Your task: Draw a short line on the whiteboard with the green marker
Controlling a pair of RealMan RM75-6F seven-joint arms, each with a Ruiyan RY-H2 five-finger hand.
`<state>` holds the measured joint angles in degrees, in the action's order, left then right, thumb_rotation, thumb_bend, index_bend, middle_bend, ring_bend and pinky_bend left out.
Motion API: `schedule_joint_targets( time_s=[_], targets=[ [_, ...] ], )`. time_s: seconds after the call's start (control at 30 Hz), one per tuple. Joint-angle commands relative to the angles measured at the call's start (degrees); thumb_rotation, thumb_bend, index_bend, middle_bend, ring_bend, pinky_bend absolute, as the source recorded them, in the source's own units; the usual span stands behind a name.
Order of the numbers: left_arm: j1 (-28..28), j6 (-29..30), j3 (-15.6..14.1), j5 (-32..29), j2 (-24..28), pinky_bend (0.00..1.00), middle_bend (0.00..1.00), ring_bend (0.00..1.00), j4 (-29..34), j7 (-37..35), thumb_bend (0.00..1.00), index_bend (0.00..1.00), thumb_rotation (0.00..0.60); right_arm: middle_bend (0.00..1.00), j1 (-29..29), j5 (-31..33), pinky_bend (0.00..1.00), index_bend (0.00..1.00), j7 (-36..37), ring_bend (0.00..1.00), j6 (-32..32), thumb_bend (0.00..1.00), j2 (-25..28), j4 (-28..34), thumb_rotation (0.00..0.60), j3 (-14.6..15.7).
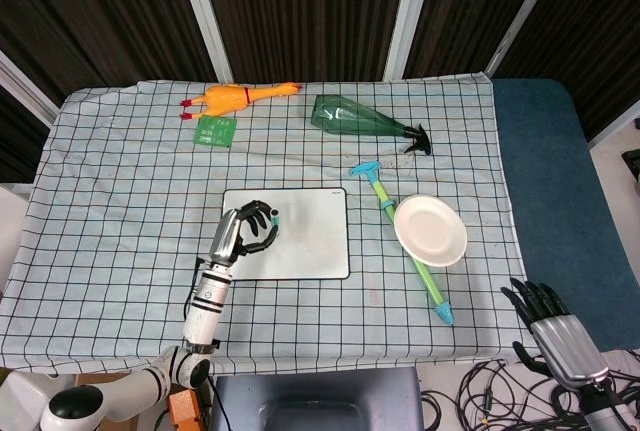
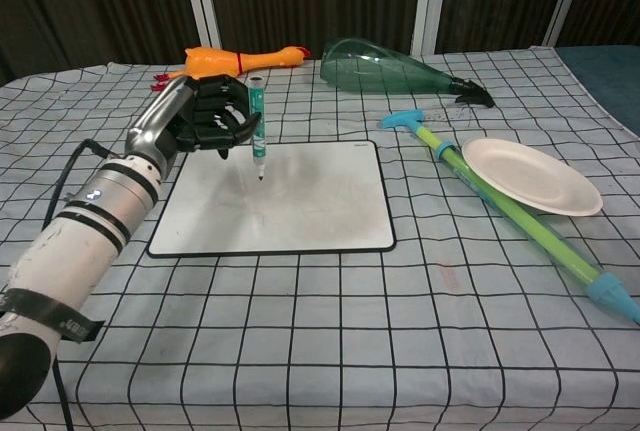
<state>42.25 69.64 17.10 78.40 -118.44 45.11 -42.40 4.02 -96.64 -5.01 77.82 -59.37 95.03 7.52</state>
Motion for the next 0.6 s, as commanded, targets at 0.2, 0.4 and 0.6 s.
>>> schedule_joint_targets(
  time_s=[0.2,0.4,0.6],
  targets=[
    [2.72,-1.72,0.59,-0.23,-3.98,0.69,0.78,0.58,-6.22,1.72,0.61,0.78,0.600,0.00,-0.03,-0.23,0.07,0.00,0.75,0.00,0.32,0.33,0.32,0.00,0.600,0.03],
    [3.30,-1.77,-0.19,0.40,-5.85,0.69,0.78,0.58,-10.58,1.43,0.61,0.78,0.600,0.00,0.03,-0.32,0.07,0.00,1.02,0.00,0.27,0.33,0.44,-0.12,0.600,0.06],
    [3.18,-2.05,-0.87,0.64,-6.68,0.69,0.78,0.58,-12.79,1.05,0.61,0.78,0.600,0.00,-0.07,-0.58,0.07,0.00,1.09,0.00,0.52,0.33,0.46,-0.12,0.600,0.15]
  ],
)
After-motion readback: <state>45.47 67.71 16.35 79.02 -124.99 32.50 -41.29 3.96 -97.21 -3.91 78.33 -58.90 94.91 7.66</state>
